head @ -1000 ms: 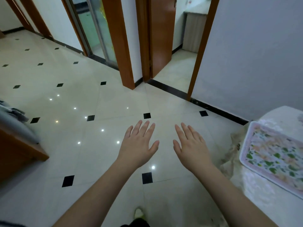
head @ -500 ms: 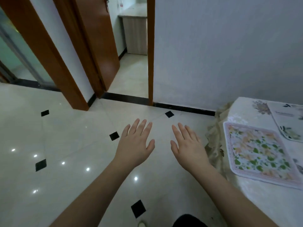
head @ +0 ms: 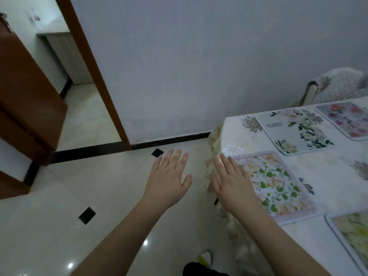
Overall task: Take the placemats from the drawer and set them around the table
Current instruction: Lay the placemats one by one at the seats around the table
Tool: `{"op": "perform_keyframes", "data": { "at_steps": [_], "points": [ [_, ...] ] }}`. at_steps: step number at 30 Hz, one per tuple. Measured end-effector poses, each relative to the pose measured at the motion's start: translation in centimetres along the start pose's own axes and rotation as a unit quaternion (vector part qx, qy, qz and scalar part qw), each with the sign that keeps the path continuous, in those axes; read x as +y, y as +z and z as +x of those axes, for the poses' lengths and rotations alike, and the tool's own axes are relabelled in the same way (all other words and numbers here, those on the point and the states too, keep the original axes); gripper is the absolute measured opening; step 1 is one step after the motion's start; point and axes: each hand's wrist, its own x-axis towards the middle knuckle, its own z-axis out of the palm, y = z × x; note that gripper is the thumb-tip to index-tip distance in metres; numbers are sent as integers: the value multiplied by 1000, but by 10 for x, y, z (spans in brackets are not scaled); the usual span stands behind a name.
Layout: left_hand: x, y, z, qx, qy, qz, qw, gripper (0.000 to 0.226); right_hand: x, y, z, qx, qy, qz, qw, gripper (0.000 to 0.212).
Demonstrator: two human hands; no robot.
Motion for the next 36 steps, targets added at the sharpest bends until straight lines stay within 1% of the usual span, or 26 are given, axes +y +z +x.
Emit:
{"op": "perform_keyframes", "data": {
  "at_steps": [3, 5, 8, 10, 12, 17, 21, 22, 24, 26, 28, 31, 36],
  "points": [
    [17, 8, 51, -5, 43, 23, 999, 65, 27, -1, 27, -13, 28, 19, 999, 67],
    [32, 8, 83, 7, 74, 35, 997, 64, 46, -1, 41, -6, 53, 16, 998, 64],
    [53, 9, 127, 24, 129, 24, 991, 62, 74, 0, 59, -4, 85, 13, 996, 59],
    [67, 13, 149, 22, 159, 13, 987, 62, 90, 1, 67, -9, 105, 11, 994, 58],
    [81, 18, 169, 6, 188, 2, 982, 63, 105, 0, 73, 7, 135, 9, 991, 57],
    [112, 34, 219, -9, 271, 0, 962, 63, 136, 1, 82, 19, 209, 1, 978, 59],
    [131, 46, 262, -8, 328, -22, 944, 63, 155, 6, 87, 30, 280, -7, 959, 61],
    [134, 49, 273, -7, 342, -25, 940, 63, 158, 8, 88, 23, 296, -10, 955, 60],
    [141, 55, 294, -11, 374, -27, 927, 64, 164, 13, 95, 9, 327, -19, 945, 60],
    [144, 63, 314, -21, 413, -27, 910, 64, 163, 14, 104, 17, 367, -33, 930, 60],
    [144, 70, 332, -15, 452, -22, 891, 62, 159, 14, 116, 28, 405, -44, 913, 60],
    [144, 80, 358, -22, 501, -14, 865, 61, 153, 18, 135, 38, 445, -41, 894, 59],
    [163, 95, 371, -25, 569, -39, 821, 60, 148, 31, 134, 51, 503, -48, 861, 59]
  ]
}}
